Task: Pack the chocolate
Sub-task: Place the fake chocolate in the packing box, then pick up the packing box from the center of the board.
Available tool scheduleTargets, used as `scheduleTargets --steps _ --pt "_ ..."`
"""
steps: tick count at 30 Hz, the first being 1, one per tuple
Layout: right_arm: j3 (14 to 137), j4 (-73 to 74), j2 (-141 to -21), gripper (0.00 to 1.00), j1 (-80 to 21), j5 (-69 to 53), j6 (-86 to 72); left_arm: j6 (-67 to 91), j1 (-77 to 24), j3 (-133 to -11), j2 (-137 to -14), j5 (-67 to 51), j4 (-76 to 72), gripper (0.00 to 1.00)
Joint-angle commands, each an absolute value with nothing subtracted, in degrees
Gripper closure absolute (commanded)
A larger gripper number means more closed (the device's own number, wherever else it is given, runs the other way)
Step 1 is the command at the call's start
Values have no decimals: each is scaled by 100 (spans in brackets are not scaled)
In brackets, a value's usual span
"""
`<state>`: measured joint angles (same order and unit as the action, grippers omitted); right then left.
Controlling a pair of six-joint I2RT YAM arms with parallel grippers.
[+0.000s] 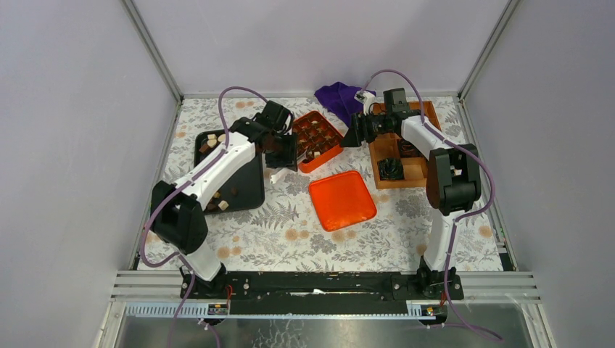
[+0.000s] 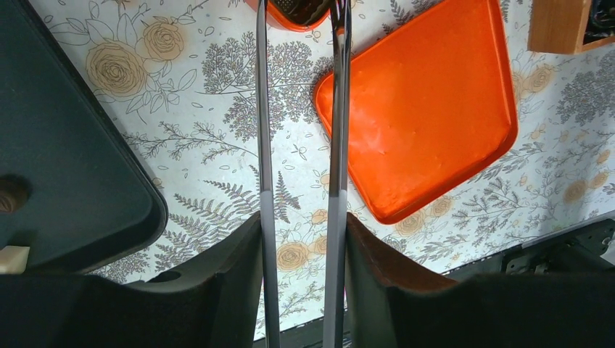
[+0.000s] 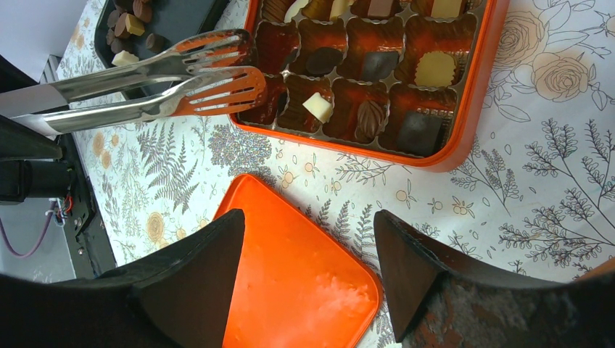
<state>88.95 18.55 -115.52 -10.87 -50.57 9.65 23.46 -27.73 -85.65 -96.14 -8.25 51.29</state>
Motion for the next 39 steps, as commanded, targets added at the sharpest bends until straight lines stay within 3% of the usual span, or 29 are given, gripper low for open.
scheduleTargets --steps 1,7,13,20,28,34,39 --pt "8974 1812 -11290 27 -1067 -5140 1064 2335 -2813 -8395 -9029 -651 4750 54" --pt "9549 2153 -11702 27 -1092 -4920 1380 2423 -2808 -7674 -8167 -161 4197 55" --pt "11046 2870 -12682 27 -1340 -4089 2025 2530 -2775 -6908 -7397 517 3779 55" --pt "12573 3471 -13706 30 -1653 -3332 2433 2803 -2743 -6227 -7072 539 3562 55" --pt "12731 3210 -14081 35 -1888 -2789 2491 2824 -2733 -6001 -6939 571 3532 56" --pt "12753 2968 -14219 47 -1938 -2534 2463 2769 -2715 -6005 -7006 535 3528 56" --pt "12770 2781 -14240 48 -1951 -2542 2336 2767 -2716 -5995 -7015 536 3523 56"
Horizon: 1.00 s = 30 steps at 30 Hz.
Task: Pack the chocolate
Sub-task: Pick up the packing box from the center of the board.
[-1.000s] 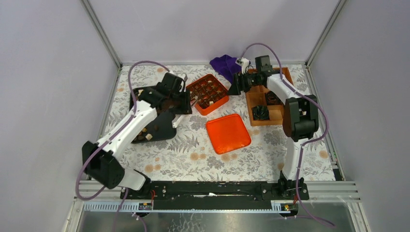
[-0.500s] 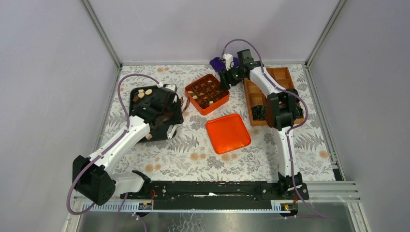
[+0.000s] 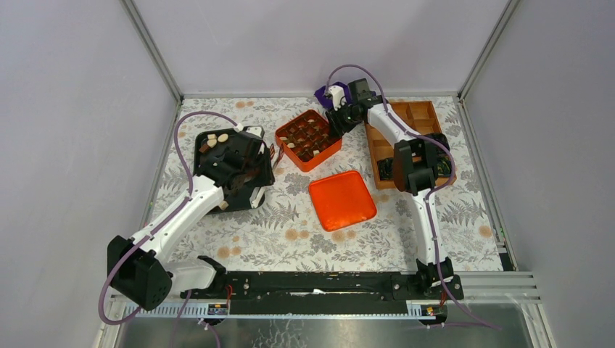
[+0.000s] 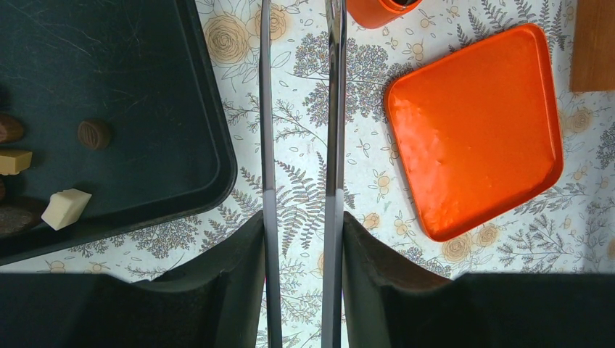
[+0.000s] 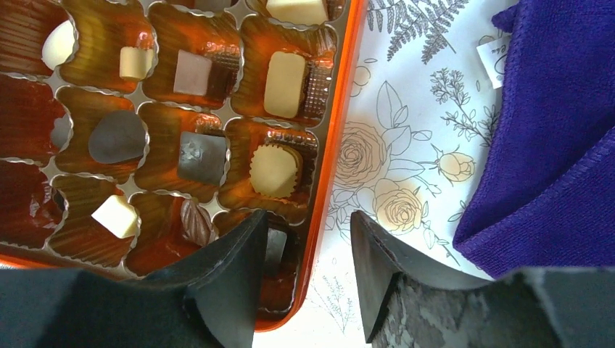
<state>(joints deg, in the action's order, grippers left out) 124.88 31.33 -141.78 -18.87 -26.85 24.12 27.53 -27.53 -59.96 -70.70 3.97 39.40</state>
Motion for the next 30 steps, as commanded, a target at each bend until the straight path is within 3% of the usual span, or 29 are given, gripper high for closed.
scheduleTargets --steps 1,10,16,20,24,30 --pt "12783 2737 -14243 47 -1951 -2573 2279 2772 -2706 -5988 -7006 535 3526 56" --pt "12651 2343 -14091 43 -1951 -2879 1943 2823 -2707 -5942 -6926 555 3550 56" --pt "12846 2257 -14379 47 -1966 -2682 1837 2825 -2707 -5962 -6969 527 3551 56" --pt "12867 2258 -14507 60 -2001 -2597 1925 2813 -2706 -6010 -6987 538 3601 56" --pt "12811 2241 -14536 65 -2029 -2511 2086 2825 -2707 -6005 -6992 537 3604 56" --pt "12715 2134 -14435 88 -2029 -2378 2329 2853 -2703 -6005 -7014 511 3625 56"
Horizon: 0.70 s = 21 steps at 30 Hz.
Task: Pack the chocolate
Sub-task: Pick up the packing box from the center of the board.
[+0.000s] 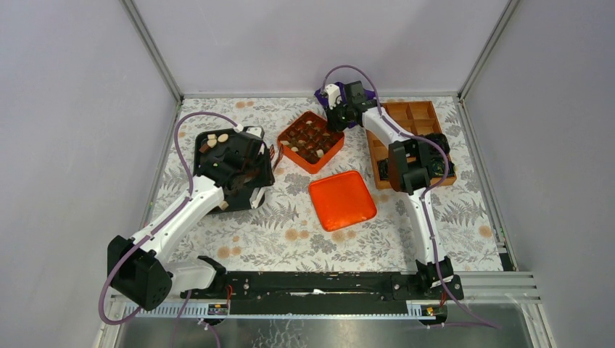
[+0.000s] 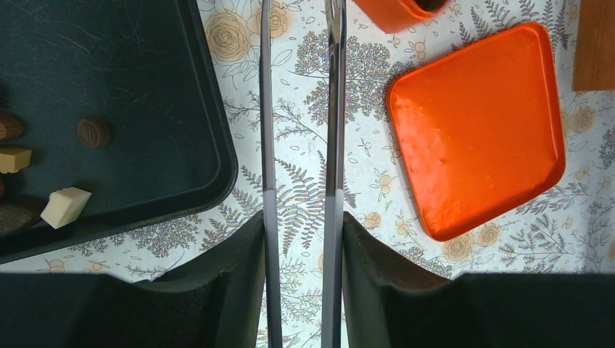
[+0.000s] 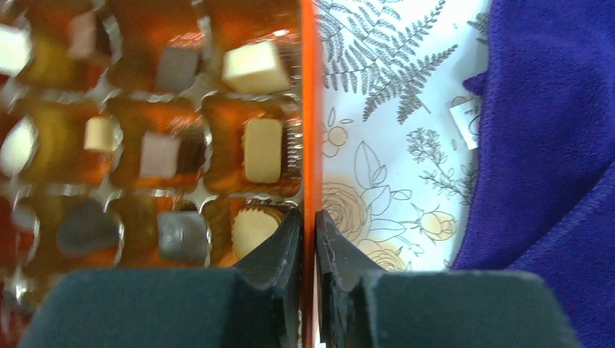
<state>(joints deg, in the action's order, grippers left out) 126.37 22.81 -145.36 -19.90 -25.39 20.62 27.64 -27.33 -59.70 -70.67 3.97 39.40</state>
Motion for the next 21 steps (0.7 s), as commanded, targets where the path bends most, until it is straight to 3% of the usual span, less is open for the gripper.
scheduleTargets --steps 1,4,21 --pt "12697 2098 -14395 91 -2029 -2373 2366 2845 -2707 -6009 -7015 510 3627 56" --pt "12616 1922 -14204 100 -2030 -2360 2455 2834 -2706 -6035 -7023 547 3647 56" --pt "12004 533 -12515 100 -2039 -2087 2854 2865 -2696 -5903 -6650 1016 3495 57"
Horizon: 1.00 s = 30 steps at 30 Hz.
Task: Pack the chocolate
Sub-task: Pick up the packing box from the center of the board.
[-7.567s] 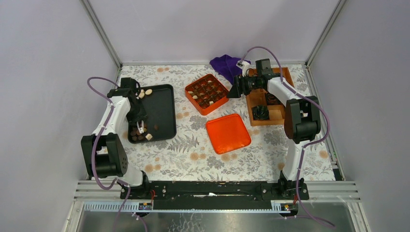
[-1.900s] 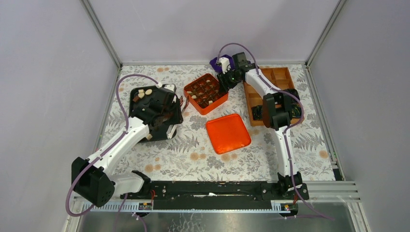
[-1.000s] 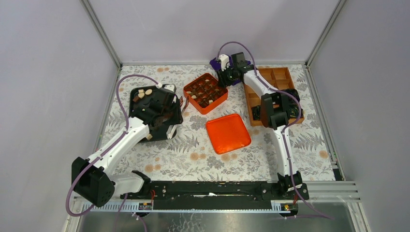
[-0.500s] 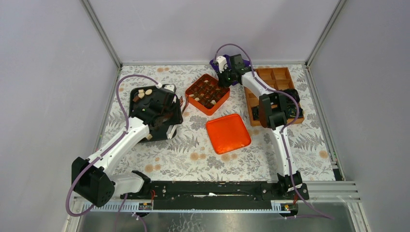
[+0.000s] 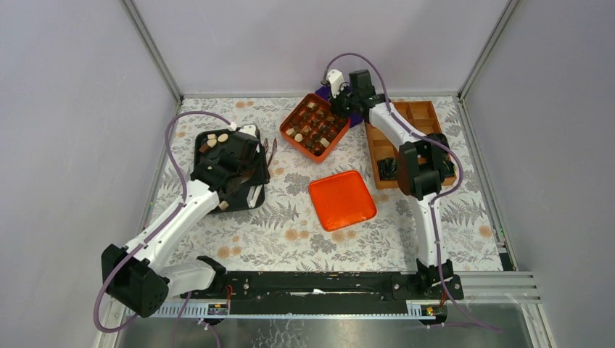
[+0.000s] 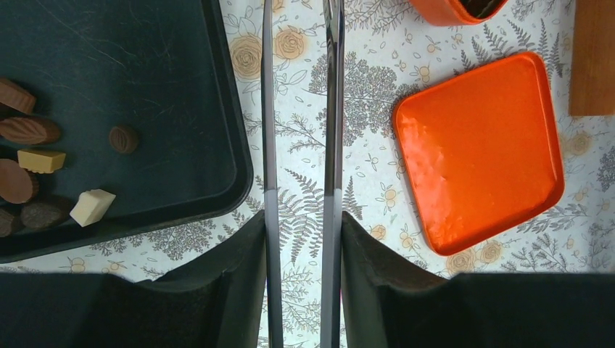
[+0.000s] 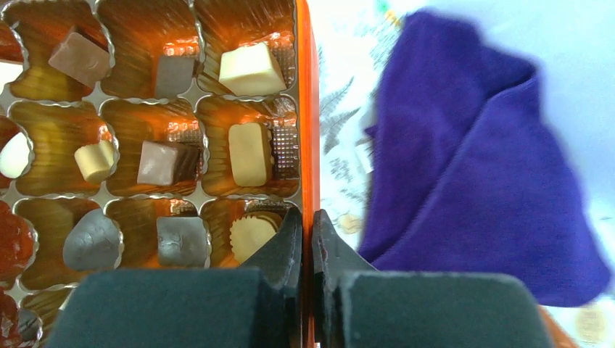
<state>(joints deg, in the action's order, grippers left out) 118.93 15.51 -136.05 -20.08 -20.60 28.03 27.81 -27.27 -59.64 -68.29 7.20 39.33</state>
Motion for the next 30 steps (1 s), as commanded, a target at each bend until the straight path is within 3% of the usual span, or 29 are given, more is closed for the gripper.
scheduleTargets --steps 1,16,30 --pt "11972 488 -12440 100 -2039 -2077 2854 2870 -2694 -5887 -6641 1011 3478 57" --pt "10568 -1285 -11216 100 -2057 -1692 2851 2910 -2685 -5634 -6545 993 3202 57" --pt "9152 -3376 -10794 100 -2082 -1160 2476 2995 -2663 -5394 -6355 924 3098 57"
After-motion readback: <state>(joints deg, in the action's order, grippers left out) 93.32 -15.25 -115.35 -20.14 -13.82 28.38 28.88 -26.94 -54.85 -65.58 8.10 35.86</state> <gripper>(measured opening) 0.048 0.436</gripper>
